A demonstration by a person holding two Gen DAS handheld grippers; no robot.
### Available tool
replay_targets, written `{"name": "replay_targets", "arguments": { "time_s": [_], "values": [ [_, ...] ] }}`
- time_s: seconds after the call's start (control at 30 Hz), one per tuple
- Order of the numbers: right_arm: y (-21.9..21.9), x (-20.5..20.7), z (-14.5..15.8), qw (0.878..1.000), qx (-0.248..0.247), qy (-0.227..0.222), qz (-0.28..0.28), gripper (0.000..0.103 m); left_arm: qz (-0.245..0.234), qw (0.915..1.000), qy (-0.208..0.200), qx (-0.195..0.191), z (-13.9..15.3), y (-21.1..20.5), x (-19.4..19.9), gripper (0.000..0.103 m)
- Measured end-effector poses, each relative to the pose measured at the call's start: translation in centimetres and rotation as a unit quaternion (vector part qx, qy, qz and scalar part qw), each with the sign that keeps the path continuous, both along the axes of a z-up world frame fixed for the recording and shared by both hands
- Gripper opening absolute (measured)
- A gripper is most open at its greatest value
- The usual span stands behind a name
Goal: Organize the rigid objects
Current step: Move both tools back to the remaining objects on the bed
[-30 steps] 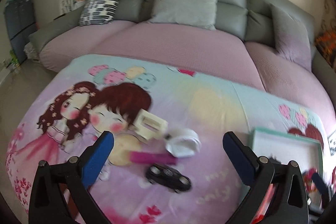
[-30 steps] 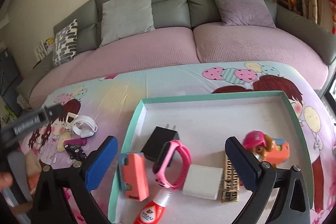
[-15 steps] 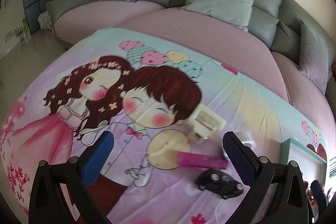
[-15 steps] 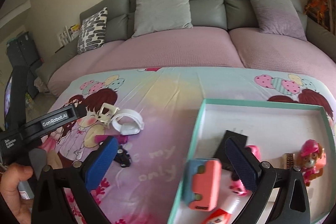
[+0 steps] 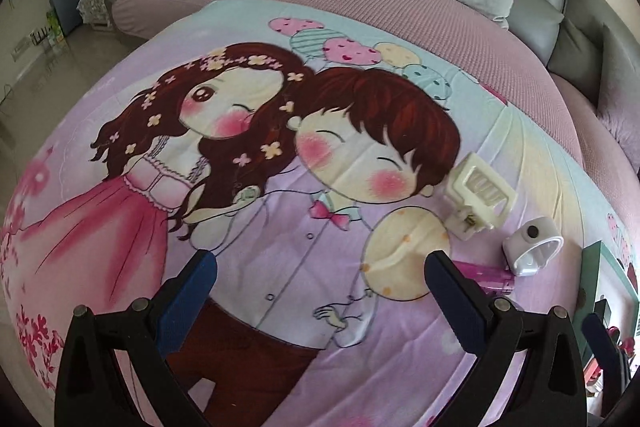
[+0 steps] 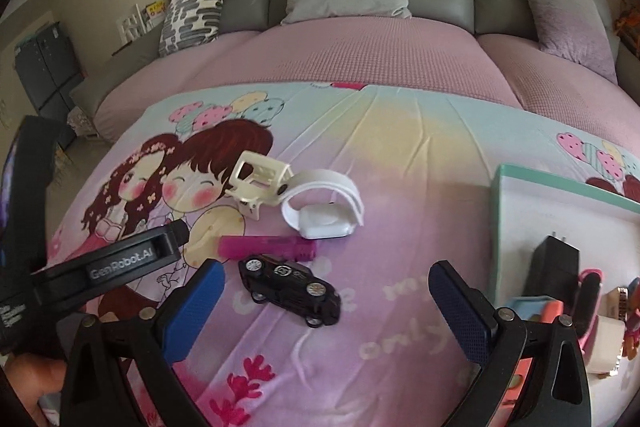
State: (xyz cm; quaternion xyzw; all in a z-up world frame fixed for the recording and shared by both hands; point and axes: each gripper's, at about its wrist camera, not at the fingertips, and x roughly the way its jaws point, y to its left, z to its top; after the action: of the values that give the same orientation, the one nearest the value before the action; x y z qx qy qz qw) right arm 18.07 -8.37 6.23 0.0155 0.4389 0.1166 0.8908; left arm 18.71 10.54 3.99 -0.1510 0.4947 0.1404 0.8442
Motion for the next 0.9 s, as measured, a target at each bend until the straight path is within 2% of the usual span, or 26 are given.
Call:
{"name": "replay_targets", "arguments": {
  "time_s": [0.27, 0.5, 0.67, 0.9],
  "values": [
    [1.9, 1.1, -2.6, 0.999, -0.022, 0.026, 0.001, 0.103, 0.007, 0.9999, 0.002, -0.011, -0.3, 0.9, -0.2, 0.103],
    [2.0, 1.6, -3.4, 0.999, 0.000, 0.039, -0.019, 0.103, 0.001, 0.9999, 0.012, -0.004, -0.7, 0.6, 0.3, 0.103],
    [1.6, 1.7, -3.8, 0.998, 0.002, 0.041, -0.037, 0.092, 0.006, 0.9999, 0.012, 0.003, -0.6, 0.5, 0.2, 0.103],
    [1.1, 0.9, -3.7, 0.998, 0.000, 0.048, -0.031, 0.090, -0.008, 0.9998, 0.016, 0.012, -0.4, -0.2, 0.5, 0.103]
  ]
}}
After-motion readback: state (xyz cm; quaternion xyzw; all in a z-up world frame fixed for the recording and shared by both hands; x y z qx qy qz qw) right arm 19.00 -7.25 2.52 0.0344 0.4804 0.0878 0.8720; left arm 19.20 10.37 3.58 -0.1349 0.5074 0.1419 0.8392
